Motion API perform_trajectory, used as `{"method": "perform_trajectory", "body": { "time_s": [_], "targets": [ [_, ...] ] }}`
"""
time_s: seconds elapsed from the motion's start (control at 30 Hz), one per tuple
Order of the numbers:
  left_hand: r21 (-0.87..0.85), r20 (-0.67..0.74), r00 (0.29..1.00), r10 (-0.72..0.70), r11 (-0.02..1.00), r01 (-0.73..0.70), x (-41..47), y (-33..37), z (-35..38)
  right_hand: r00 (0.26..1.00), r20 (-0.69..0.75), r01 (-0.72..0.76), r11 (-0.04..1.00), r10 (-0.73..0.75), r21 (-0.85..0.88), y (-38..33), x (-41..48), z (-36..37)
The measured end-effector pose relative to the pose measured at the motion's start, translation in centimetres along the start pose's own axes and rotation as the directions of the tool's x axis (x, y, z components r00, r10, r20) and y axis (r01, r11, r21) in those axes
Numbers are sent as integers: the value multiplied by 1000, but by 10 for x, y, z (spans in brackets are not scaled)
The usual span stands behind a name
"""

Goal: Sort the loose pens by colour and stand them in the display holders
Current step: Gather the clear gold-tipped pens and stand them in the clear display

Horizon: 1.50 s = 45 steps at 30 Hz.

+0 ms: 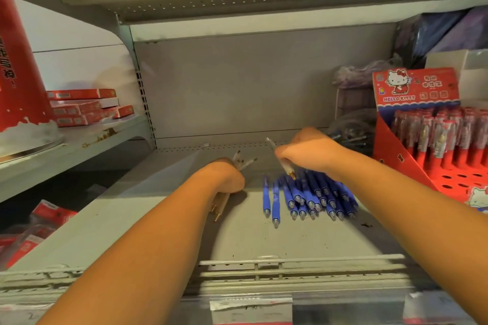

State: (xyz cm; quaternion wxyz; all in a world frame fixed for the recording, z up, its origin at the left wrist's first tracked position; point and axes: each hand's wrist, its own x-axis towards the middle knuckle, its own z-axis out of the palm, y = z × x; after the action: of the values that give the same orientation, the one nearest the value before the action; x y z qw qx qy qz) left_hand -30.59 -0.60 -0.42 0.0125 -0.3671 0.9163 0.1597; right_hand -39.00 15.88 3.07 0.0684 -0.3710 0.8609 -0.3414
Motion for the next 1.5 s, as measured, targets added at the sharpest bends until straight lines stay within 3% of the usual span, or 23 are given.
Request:
{"method": "perform_trajectory", "body": {
  "time_s": [0.1,0.2,0.27,0.47,0.57,0.63,0.73,1.0,1.2,1.37,1.5],
  "targets": [
    [-383,-150,987,57,917,-111,-8,4,-7,995,-99,11,940,24,340,11,-11,-11],
    [-672,-382,916,125,643,-368,-26,30,-20,990,-110,21,694,84,720,21,-29,-17],
    [-773,-401,898,182,459,-438,-44,49,-21,984,-166,90,610,69,787,27,-45,-23],
    [-842,-395,771,500,139,-521,-91,93,-15,944,-313,240,433,104,869,41,-93,-41],
    [-915,-376,694,614,-129,-382,-113,116,-9,926,-361,313,311,109,897,48,-117,-52],
    [-933,-357,646,675,-224,-281,-127,135,1,913,-395,352,291,100,889,54,-135,-62],
    [-939,-345,601,721,-270,-215,-146,167,20,890,-440,388,315,115,866,73,-163,-82],
    [-940,-342,550,762,-275,-203,-200,264,72,872,-480,438,283,96,853,154,-238,-147],
    [-937,-347,585,733,-252,-241,-233,340,117,905,-417,386,251,83,888,219,-268,-190],
    [-906,-398,626,670,-179,-384,-231,378,135,919,-377,341,253,112,906,259,-264,-225],
    [-887,-446,666,598,-195,-419,-214,402,134,925,-365,336,222,107,915,285,-243,-247]
  ]
}}
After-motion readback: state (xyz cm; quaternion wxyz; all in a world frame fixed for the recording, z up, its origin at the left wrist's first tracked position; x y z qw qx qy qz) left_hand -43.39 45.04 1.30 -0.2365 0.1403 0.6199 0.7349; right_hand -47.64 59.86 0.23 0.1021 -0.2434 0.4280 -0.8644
